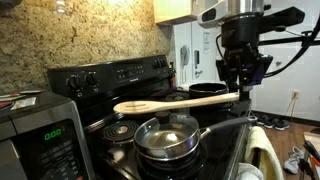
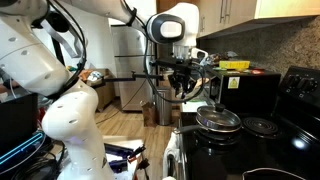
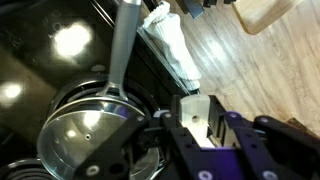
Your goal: Take the wooden spoon on the stove and put it on the counter
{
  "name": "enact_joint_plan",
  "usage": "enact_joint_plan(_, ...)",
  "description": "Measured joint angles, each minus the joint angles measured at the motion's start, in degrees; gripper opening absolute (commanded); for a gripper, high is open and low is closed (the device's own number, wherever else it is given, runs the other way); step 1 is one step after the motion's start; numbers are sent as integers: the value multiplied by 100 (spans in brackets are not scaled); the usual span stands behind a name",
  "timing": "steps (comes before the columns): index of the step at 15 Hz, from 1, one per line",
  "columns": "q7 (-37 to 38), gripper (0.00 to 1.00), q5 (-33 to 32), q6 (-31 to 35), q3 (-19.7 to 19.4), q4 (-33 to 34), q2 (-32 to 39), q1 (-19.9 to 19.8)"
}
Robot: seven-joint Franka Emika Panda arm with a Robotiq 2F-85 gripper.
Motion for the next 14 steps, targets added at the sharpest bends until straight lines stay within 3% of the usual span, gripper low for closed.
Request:
enact_joint_plan(1, -139, 8, -8, -56, 55, 90, 128, 55)
enact_joint_plan(2, -287, 31, -34, -120, 111, 174, 256, 88)
enact_joint_plan(5, -599, 31, -207, -264, 177, 336, 537, 101)
enact_joint_plan(6, -626, 8, -225, -270, 176, 358, 574, 101)
enact_joint_plan(10, -639, 8, -289, -272, 234, 364, 593, 83)
enact_joint_plan(14, -924, 8, -523, -247, 549, 557, 888, 143)
